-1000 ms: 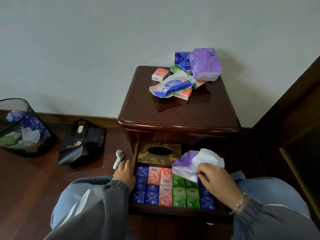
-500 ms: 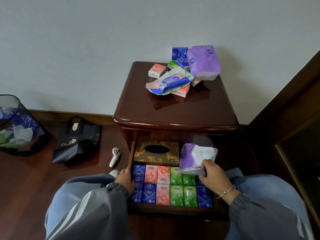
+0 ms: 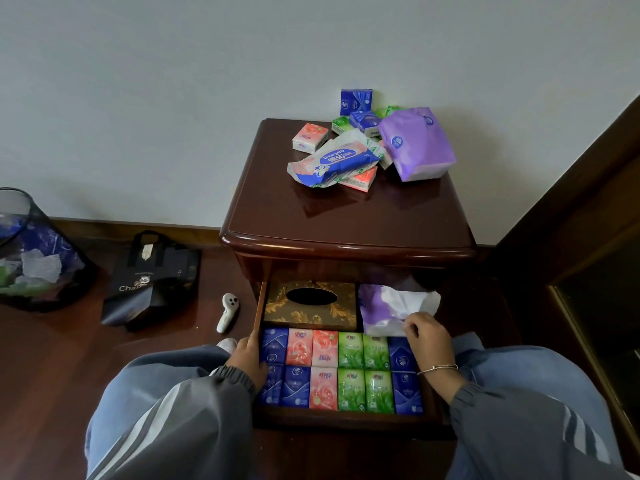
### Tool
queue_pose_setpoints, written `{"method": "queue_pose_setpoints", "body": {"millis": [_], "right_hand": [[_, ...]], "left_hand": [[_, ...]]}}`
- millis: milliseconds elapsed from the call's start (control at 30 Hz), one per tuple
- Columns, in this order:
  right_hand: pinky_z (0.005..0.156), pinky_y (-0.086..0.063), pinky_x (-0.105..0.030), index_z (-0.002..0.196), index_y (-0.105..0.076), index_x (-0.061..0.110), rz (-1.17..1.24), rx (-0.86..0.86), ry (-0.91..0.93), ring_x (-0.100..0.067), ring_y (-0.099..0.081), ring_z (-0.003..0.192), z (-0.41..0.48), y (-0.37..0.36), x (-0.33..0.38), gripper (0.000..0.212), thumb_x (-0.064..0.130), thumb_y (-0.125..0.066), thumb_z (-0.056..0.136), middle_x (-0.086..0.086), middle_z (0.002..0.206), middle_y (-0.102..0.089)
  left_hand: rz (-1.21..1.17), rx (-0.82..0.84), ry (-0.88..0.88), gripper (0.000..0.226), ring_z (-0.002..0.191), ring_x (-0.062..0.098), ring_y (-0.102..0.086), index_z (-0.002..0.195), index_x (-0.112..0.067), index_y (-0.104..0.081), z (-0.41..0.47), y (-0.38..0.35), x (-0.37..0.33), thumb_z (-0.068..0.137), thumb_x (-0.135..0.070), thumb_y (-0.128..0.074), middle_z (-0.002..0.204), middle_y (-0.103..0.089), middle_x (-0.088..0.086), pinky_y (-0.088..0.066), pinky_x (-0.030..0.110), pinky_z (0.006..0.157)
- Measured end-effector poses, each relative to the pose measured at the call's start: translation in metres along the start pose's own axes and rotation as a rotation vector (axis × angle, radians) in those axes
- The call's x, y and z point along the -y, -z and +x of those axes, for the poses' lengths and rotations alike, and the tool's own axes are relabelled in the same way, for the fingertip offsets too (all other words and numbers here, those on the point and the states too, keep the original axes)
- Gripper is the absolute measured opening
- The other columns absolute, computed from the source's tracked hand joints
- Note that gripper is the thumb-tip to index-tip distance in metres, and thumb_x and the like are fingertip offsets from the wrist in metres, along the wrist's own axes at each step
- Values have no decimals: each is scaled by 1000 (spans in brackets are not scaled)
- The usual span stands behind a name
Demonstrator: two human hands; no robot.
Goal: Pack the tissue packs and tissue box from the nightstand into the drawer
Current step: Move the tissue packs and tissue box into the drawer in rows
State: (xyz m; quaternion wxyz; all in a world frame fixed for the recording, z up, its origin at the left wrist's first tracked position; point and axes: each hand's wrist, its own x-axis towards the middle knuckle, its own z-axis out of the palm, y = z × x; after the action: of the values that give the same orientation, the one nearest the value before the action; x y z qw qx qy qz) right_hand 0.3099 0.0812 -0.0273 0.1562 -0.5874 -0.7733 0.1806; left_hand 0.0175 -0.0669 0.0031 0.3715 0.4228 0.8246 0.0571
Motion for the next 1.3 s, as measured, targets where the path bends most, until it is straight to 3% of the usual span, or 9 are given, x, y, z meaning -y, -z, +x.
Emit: {"method": "queue_pose_setpoints", "body": {"millis": [100, 167, 233, 433, 567, 733, 900, 1067, 1300], "right_hand": [[75, -51, -39, 87, -67, -2, 33, 75, 12, -33, -64, 83, 2, -12, -11, 8, 1, -61, 84, -17, 89, -68], [90, -46, -31, 102, -67, -1, 39, 153, 60, -32, -63, 101, 2, -18, -15, 20, 0, -62, 83, -18, 107, -67], [91, -39, -22, 110, -65, 0, 60, 195, 74, -30, -61, 109, 1, -21, -17, 27, 0, -63, 83, -19, 116, -64], [103, -39, -30, 137, -48, 18, -69, 305, 55, -21, -42, 134, 4, -23, -19, 45, 11, -50, 92, -4, 152, -33], [94, -46, -30, 128, -57, 16, -209, 162, 68, -21, -48, 126, 3, -19, -13, 36, 17, -49, 93, -3, 147, -43], [103, -40, -30, 138, -45, 17, -172, 325, 105, -22, -44, 132, 0, -22, -9, 44, 17, -45, 94, -5, 148, -40], [86, -45, -31, 126, -50, 19, -506, 273, 114, -22, -48, 115, 3, -31, -2, 32, 21, -40, 95, -1, 123, -55], [75, -48, -33, 109, -54, 6, -467, 314, 48, -26, -60, 102, 18, -34, -1, 21, 12, -39, 96, -9, 115, -55], [84, -45, -34, 115, -57, 4, -325, 282, -11, -29, -59, 105, 29, -37, -3, 27, 10, -42, 94, -12, 121, -56]], "left_hand": [[9, 9, -1, 78, 137, 25, -37, 154, -21, -3, -2, 0, -2, 94, -15, -52, 152, -29, 9, -40, 35, 105], [14, 18, 5, 79, 138, 25, -37, 154, -21, -1, -3, 1, -3, 94, -16, -52, 154, -26, 9, -40, 35, 105], [24, 20, 12, 79, 138, 24, -36, 154, -20, -1, -3, 1, -3, 95, -17, -52, 155, -24, 8, -40, 35, 105], [17, 14, -1, 78, 137, 25, -38, 154, -19, -4, -4, 2, -4, 94, -16, -53, 152, -29, 9, -42, 37, 105], [30, 14, 8, 78, 138, 24, -36, 154, -17, -3, -4, 2, -5, 94, -16, -53, 153, -26, 9, -40, 34, 106], [17, 29, 8, 79, 137, 25, -38, 154, -18, -2, -5, 3, -6, 94, -15, -53, 154, -26, 9, -43, 36, 105], [25, 25, 6, 77, 136, 25, -39, 154, -17, -4, -5, 4, -5, 94, -15, -52, 153, -27, 10, -43, 35, 105], [20, 23, 0, 76, 134, 25, -41, 154, -17, -7, -5, 3, -4, 92, -12, -52, 153, -27, 8, -44, 36, 104], [42, 55, 46, 80, 131, 24, -45, 154, -17, 0, -1, 3, -7, 94, -15, -53, 157, -18, 7, -49, 37, 99]]}}
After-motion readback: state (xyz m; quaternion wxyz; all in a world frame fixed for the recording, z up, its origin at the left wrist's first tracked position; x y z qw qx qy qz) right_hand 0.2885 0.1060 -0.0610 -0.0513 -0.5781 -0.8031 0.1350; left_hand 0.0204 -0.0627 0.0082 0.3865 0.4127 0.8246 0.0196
